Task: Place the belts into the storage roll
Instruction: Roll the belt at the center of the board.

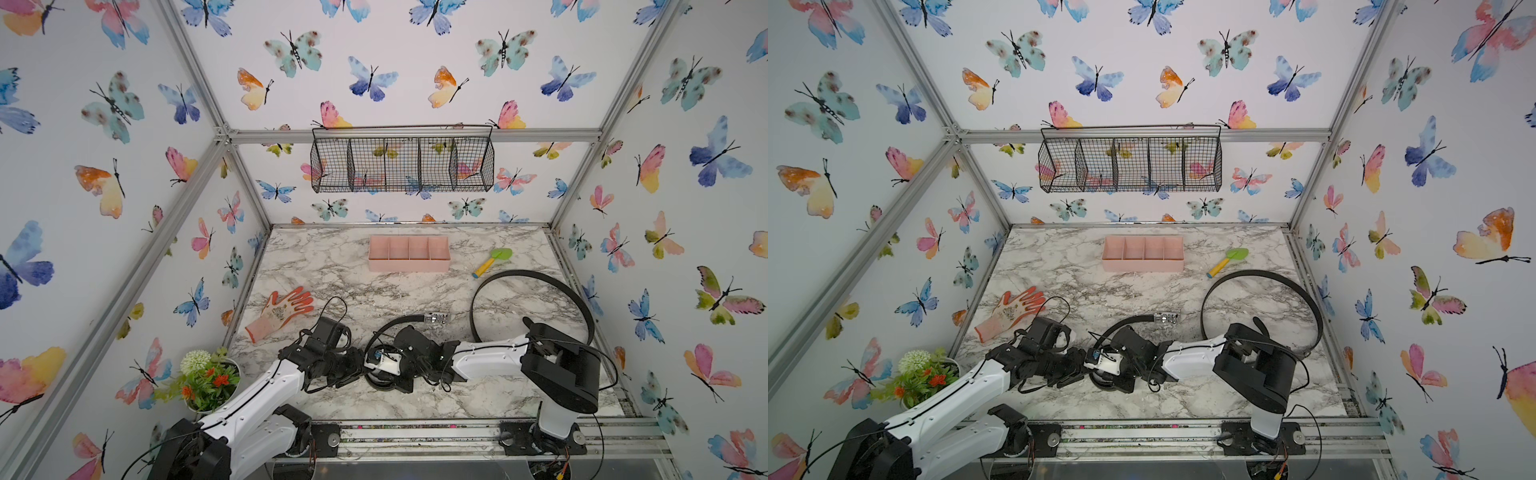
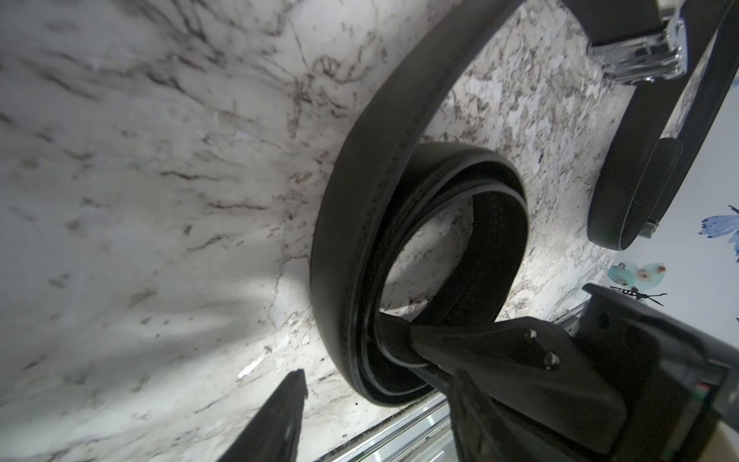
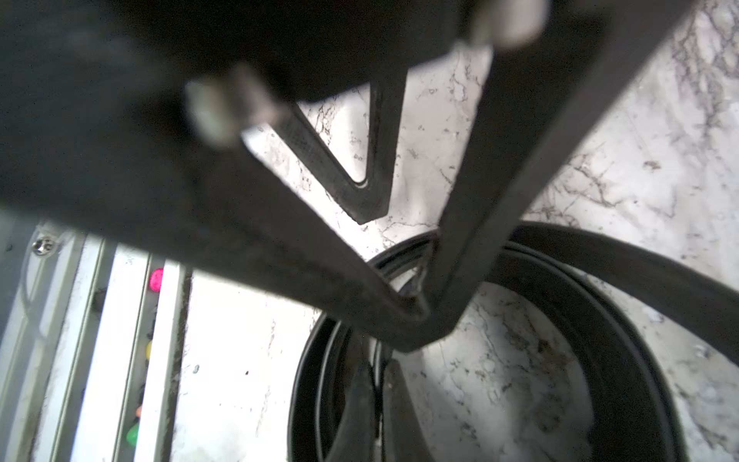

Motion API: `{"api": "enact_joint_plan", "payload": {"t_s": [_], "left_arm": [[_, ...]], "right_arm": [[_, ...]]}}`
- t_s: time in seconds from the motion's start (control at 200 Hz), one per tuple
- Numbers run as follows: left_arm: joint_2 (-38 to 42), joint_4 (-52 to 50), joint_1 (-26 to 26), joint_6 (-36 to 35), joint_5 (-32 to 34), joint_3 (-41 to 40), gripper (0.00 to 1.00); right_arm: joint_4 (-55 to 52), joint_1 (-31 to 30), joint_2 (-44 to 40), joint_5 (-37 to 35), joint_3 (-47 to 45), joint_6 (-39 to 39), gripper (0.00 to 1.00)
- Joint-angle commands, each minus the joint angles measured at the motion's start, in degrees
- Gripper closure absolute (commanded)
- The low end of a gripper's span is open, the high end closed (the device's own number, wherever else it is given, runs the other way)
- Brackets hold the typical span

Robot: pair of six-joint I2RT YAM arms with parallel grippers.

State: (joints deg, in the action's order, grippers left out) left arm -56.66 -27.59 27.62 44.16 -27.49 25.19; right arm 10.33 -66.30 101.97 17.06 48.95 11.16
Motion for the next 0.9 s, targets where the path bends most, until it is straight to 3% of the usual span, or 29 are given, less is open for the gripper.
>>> {"api": "enact_joint_plan", "payload": {"t_s": [0.0,0.27,0.536,0.831,0.896], "left_arm": [[-1.11,1.88,0.07,0.7,-0.73,0.14,0.41],[-6.95,7.64,0.79,1.35,1.42,-1.93,0.44],[-9.63,10.13,0.86,1.37,4.83,-2.25,0.6],[-16.3,13.95,0.91,0.15,5.93,0.92,0.61],[-17.61,13.76,0.93,-0.68,6.02,1.71,0.65]], "right_arm": [[-1.15,0.47,-0.24,-0.25,-0.8,-0.71,0.97],[-0.33,0.54,-0.63,0.28,-1.66,-0.87,0.97],[-0.09,0.53,-0.86,0.97,-2.44,-0.96,0.97],[-0.47,0.47,-1.03,2.54,-2.89,-0.09,0.97],[-0.48,0.48,-0.99,2.38,-2.89,-0.08,0.97]]}}
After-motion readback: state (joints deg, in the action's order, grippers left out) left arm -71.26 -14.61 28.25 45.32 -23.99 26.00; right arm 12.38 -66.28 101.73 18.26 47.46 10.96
